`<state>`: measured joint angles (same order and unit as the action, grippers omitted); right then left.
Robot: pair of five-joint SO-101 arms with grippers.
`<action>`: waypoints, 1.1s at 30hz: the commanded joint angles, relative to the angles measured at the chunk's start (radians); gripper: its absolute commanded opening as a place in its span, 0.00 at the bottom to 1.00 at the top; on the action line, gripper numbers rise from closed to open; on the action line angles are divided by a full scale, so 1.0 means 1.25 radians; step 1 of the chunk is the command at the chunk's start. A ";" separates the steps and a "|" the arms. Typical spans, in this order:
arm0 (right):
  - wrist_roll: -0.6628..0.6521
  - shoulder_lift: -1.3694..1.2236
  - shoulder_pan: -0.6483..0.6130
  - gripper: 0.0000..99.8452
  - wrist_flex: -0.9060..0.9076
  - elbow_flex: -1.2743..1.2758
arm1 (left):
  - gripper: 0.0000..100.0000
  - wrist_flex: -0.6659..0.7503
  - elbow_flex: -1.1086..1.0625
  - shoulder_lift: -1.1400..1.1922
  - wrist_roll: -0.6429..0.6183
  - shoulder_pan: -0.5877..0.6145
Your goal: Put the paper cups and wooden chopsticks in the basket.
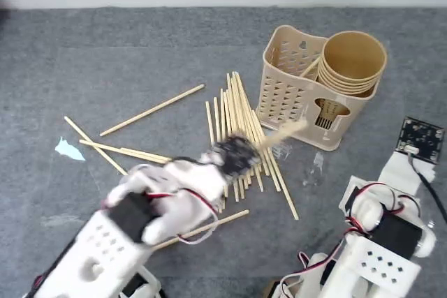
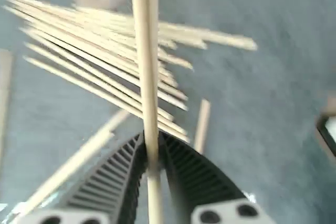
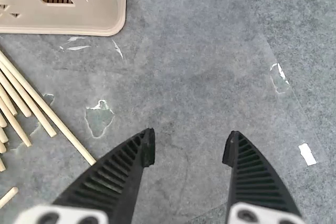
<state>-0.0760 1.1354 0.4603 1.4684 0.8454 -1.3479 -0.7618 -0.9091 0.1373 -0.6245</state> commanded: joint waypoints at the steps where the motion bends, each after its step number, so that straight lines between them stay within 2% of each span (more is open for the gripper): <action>1: -0.007 0.014 -0.007 0.23 0.007 -0.043 | 0.01 -0.004 0.091 -0.054 -0.006 0.079; 4: -0.005 0.014 -0.007 0.23 0.007 -0.043 | 0.01 0.007 0.163 -0.039 -0.006 0.120; 8: -0.004 0.014 -0.008 0.23 0.007 -0.043 | 0.01 0.090 0.260 0.014 -0.021 0.153; 13: -0.004 0.014 -0.008 0.23 0.007 -0.043 | 0.01 0.324 0.330 0.110 -0.180 0.189; 20: -0.006 0.014 -0.008 0.23 0.008 -0.042 | 0.01 0.681 0.370 0.273 -0.286 0.188; 23: -0.006 0.014 -0.008 0.23 0.008 -0.041 | 0.01 0.788 0.396 0.350 -0.333 0.187; 29: -0.006 0.014 -0.008 0.23 0.008 -0.041 | 0.01 0.895 0.463 0.503 -0.357 0.163; 33: -0.006 0.014 -0.008 0.23 0.008 -0.041 | 0.01 0.953 0.505 0.573 -0.446 0.149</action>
<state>-0.0760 1.1354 0.4603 1.4684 0.8454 -0.2186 -0.2156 -0.2156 -0.3552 -0.4250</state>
